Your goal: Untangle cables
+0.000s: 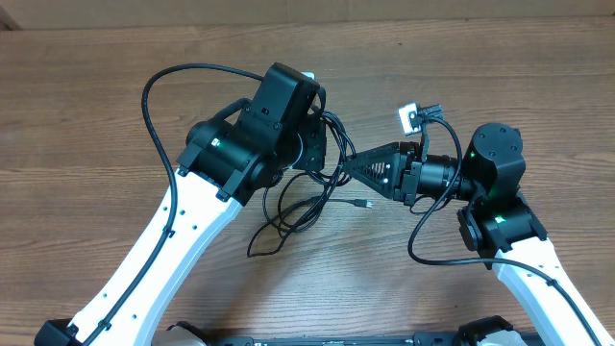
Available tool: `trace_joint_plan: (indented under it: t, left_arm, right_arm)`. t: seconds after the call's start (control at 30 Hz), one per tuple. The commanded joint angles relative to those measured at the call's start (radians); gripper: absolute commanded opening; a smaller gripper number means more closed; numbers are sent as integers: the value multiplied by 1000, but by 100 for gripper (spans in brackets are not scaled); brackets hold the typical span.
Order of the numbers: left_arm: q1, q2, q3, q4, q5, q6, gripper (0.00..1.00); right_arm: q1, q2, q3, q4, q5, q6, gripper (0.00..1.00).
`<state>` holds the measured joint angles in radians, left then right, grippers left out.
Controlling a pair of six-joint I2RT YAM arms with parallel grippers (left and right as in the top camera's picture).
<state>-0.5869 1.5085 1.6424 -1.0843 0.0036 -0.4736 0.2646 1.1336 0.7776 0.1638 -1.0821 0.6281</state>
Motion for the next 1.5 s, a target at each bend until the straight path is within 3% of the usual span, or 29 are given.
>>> trace_joint_plan:
  t: [0.0,0.47,0.57,0.7,0.9,1.13,1.23,1.27,1.33,1.4,1.47]
  left_arm:
    - [4,8,10,9,7,-25,4]
    - [-50,8,10,34,68,-24,4]
    - [-49,8,10,34,63,-21,4]
    - [-40,8,10,10,-25,-34,4]
    - [62,8,10,-81,-70,-147,4]
    - [140,8,10,-118,-70,-361,4]
    - [143,8,10,-118,-71,-369,4]
    - [143,8,10,-116,-71,-369,4]
    - [142,8,10,-116,-71,-369,4]
    - [142,8,10,-116,-71,-368,4]
    - [142,8,10,-116,-71,-362,4]
  right_arm:
    - [11,-5,7,32,-46,2,24]
    - [11,-5,7,36,-38,3,24]
    - [11,-5,7,35,-38,3,6]
    - [9,-5,7,35,-39,3,4]
    - [-9,-5,7,36,-37,2,4]
    - [-25,-5,7,23,-26,3,4]
    - [-31,-5,7,-44,46,2,4]
    - [-31,-5,7,-64,57,2,7]
    - [-31,-5,7,-86,72,2,29]
    - [-31,-5,7,-93,76,2,41]
    - [-31,-5,7,-95,81,2,61]
